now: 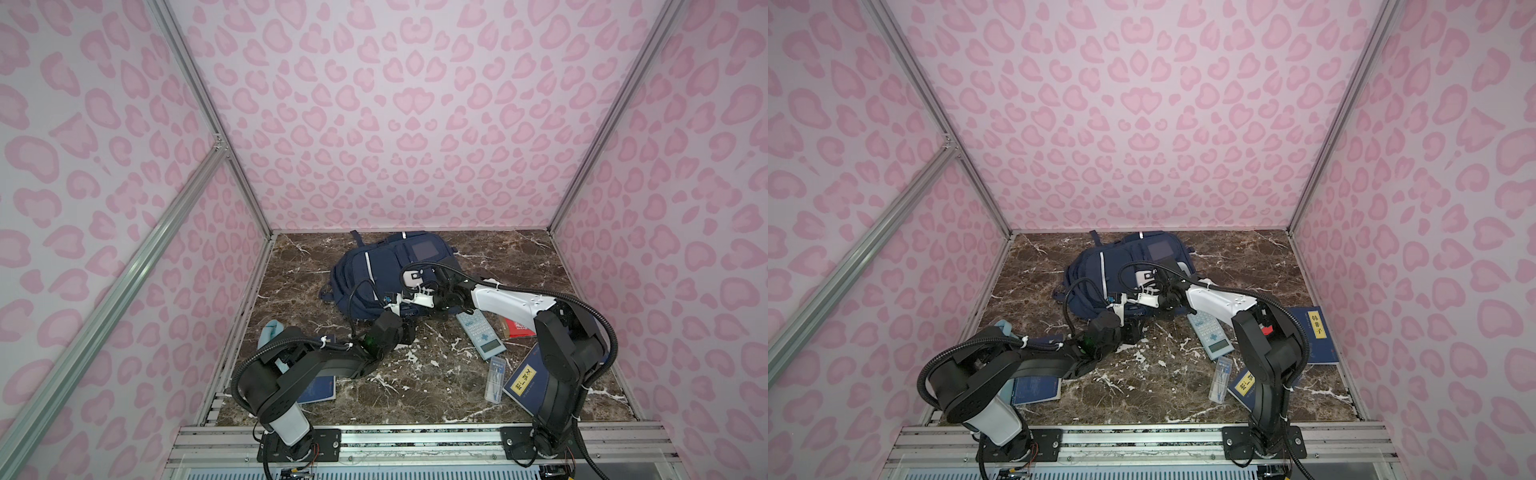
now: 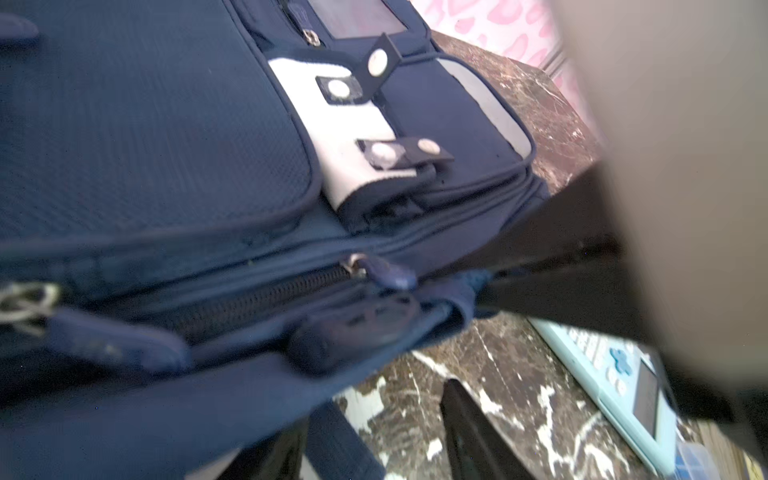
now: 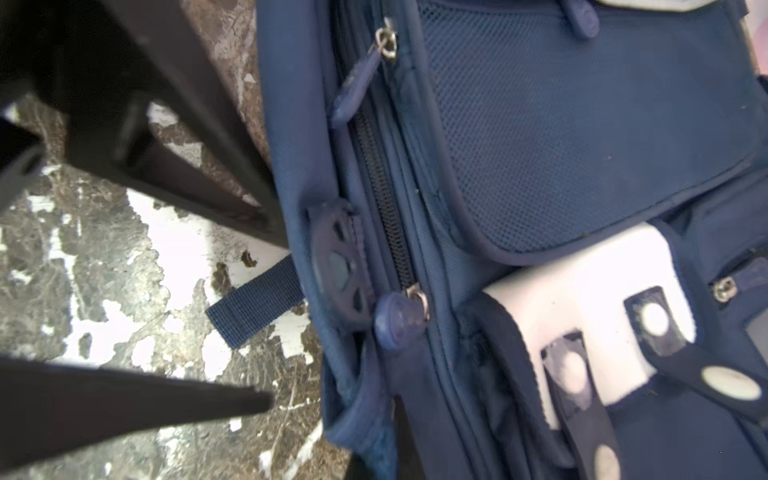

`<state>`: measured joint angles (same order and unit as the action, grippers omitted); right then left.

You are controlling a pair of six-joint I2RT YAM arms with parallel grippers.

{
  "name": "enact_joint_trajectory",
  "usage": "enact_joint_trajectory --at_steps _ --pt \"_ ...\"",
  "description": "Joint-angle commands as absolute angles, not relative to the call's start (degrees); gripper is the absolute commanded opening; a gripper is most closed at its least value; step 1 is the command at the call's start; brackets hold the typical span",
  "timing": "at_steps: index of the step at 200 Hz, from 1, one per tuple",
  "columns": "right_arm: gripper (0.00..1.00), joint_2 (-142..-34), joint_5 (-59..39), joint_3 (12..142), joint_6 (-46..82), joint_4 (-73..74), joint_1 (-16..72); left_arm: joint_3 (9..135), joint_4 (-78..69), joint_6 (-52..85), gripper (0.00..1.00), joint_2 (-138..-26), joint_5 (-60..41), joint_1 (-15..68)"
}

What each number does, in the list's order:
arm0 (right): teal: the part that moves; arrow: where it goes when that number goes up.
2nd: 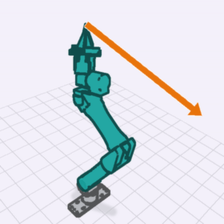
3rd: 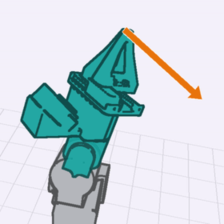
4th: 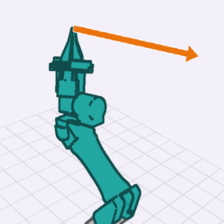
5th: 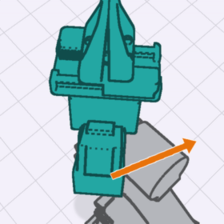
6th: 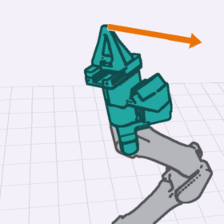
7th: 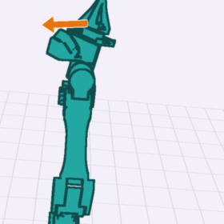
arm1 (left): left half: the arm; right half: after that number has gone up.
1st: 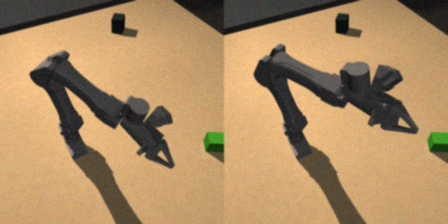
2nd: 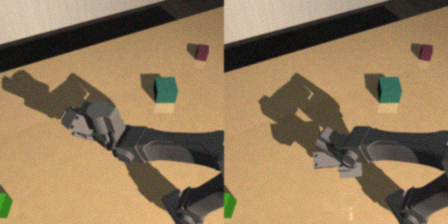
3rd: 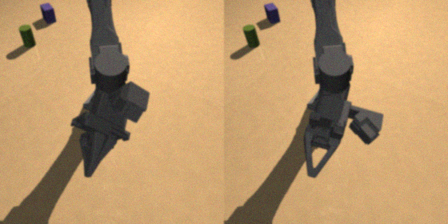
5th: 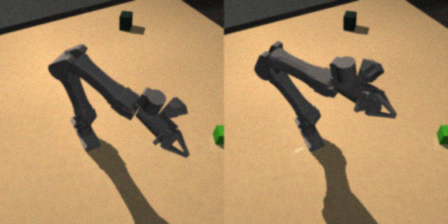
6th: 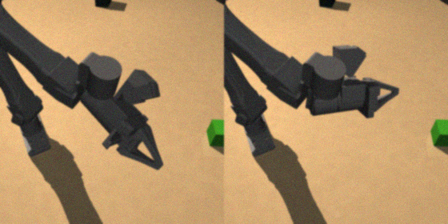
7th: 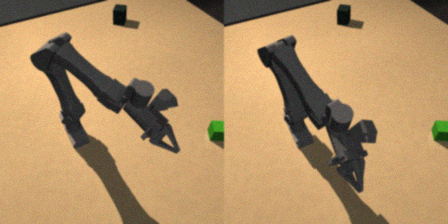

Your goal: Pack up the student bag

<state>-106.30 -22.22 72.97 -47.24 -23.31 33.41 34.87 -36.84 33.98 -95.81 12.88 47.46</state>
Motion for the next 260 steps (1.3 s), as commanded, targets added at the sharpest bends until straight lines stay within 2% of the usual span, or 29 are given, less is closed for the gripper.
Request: enact_joint_trajectory --at_steps 1,68,74,85,91,168,260 --pt "0.0 -105.1 -28.5 72.8 -46.2 -22.0 33.0 37.3 -35.7 32.6 0.26 -97.5 15.4 47.4" --pt "0.0 -104.6 -30.4 72.8 -45.2 -22.6 32.0 41.9 -35.2 31.5 0.28 -102.3 12.3 47.4" --pt "0.0 -104.4 -30.6 72.6 -45.0 -22.4 31.8 42.3 -34.7 31.5 0.26 -102.4 12.2 47.3" --pt "0.0 -104.3 -30.5 72.3 -44.9 -22.1 31.7 42.3 -34.2 31.8 0.06 -102.0 12.1 47.3" --pt "0.0 -104.3 -30.3 72.2 -44.8 -21.9 31.6 42.2 -33.6 32.0 0.03 -101.4 12.6 47.3" --pt "0.0 -103.6 -24.6 71.0 -45.3 -20.9 30.6 37.4 -19.5 36.5 0.03 -90.3 9.3 43.3" --pt "0.0 -103.6 -16.7 69.0 -45.8 -17.0 29.2 34.2 0.2 30.5 0.04 -70.4 4.6 34.9"
